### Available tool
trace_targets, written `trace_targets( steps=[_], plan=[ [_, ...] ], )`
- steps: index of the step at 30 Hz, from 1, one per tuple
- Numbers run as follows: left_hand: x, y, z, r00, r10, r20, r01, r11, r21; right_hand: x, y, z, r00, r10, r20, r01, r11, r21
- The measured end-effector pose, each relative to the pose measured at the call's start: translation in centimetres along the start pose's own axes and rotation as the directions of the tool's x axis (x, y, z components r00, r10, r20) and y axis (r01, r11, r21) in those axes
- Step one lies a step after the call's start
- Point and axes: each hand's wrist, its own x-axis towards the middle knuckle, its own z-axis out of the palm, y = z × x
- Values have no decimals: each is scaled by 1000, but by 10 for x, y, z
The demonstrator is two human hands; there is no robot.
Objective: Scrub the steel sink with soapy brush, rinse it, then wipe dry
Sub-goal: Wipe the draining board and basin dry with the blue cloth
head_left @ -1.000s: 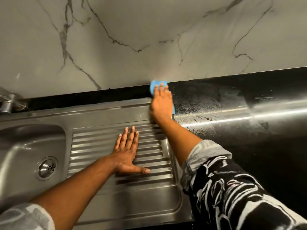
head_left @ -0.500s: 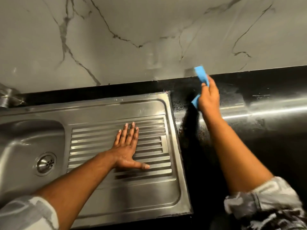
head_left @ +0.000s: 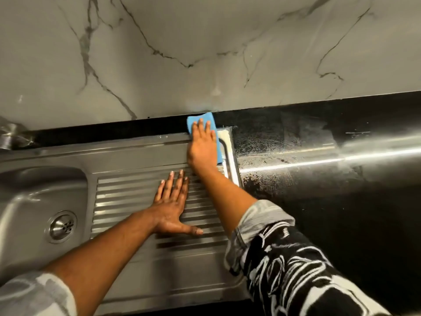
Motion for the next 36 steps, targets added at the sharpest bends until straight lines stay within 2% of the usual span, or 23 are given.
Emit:
trace_targets(
  steps=[2, 4, 7, 8, 9, 12, 13, 15, 17, 19, 20, 22, 25, 28, 30, 33, 36],
  plan=[
    [-1, 0, 1, 1000, 3, -5, -3, 1000, -2, -11, -14, -10, 997, 67, 43, -77, 951, 298],
    [-1, -1, 0, 1000, 14, -6, -14, 1000, -20, -23, -7, -41, 981, 177, 78, -188, 783, 593],
    [-3, -2, 0, 999, 36, -9, -37, 998, -44, -51, 30, -103, 933, 349, 89, -262, 490, 832],
    [-3, -3, 0, 999, 45, -8, -46, 998, -47, -60, 53, -125, 910, 410, 62, -262, 451, 853],
    [-3, -4, 1, 999, 52, -7, -52, 997, -49, -69, 78, -147, 888, 460, 9, -251, 469, 847],
    [-3, -5, 1, 998, 54, -12, -55, 997, -47, -88, 149, -190, 878, 460, -133, -267, 699, 663],
    [-3, -4, 1, 998, 55, -11, -56, 997, -49, -92, 167, -191, 884, 444, -146, -305, 785, 540],
    [-3, -4, 1, 998, 56, -13, -57, 997, -52, -94, 191, -173, 915, 383, -125, -326, 886, 330],
    [-3, -3, 1, 998, 54, -13, -54, 997, -52, -93, 191, -139, 967, 247, -59, -233, 956, 178],
    [-3, -3, 2, 999, 50, -15, -51, 998, -45, -90, 178, -107, 984, 164, -75, -166, 986, -18],
    [-3, -3, 2, 999, 48, -16, -49, 998, -43, -89, 167, -96, 982, 161, -96, -167, 984, -57],
    [-3, -2, 2, 999, 49, -17, -50, 998, -40, -92, 138, -80, 982, 168, -89, -174, 982, -68],
    [-3, -1, 1, 999, 43, -16, -43, 998, -36, -105, 97, -57, 998, 64, -19, -66, 991, -118],
    [-5, 0, 0, 999, 37, -12, -38, 999, -38, -127, 77, -48, 996, -40, 77, 45, 997, -63],
    [-7, 1, -2, 999, 37, -9, -37, 998, -47, -152, 82, -64, 991, -63, 122, 49, 993, 108],
    [-6, -1, 0, 999, 47, -18, -48, 997, -53, -213, 92, -114, 996, 73, 54, -89, 903, 419],
    [-7, -3, 3, 998, 51, -26, -53, 997, -54, -290, 99, -168, 980, 199, -10, -157, 802, 576]
  ],
)
